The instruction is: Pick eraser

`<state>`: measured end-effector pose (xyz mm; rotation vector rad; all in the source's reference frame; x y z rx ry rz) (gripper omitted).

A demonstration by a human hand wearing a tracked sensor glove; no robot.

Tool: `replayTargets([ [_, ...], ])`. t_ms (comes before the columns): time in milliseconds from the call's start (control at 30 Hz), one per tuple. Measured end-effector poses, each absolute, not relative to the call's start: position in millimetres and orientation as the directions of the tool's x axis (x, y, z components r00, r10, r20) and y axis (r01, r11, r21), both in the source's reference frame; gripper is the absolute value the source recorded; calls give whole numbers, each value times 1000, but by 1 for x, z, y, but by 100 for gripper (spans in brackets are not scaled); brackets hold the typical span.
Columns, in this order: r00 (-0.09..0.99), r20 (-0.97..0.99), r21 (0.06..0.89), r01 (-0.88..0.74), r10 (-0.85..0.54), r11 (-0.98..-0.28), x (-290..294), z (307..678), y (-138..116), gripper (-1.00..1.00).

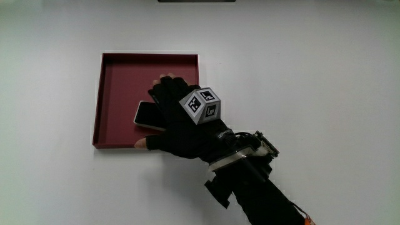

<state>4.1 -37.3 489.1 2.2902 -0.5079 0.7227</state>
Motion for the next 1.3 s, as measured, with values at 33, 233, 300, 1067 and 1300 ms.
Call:
replayTargets([
  [33, 778, 612, 489, -515, -144, -704, 4, 494, -38, 0],
  [233, 797, 595, 519, -481, -105, -706, 5, 510, -41, 0],
  [300, 810, 577, 523, -465, -104, -715, 7, 515, -42, 0],
  [1067, 824, 557, 499, -429, -101, -753, 7, 529, -36, 17],
  [1300, 810, 577, 467, -437, -109, -769, 8, 525, -35, 48],
])
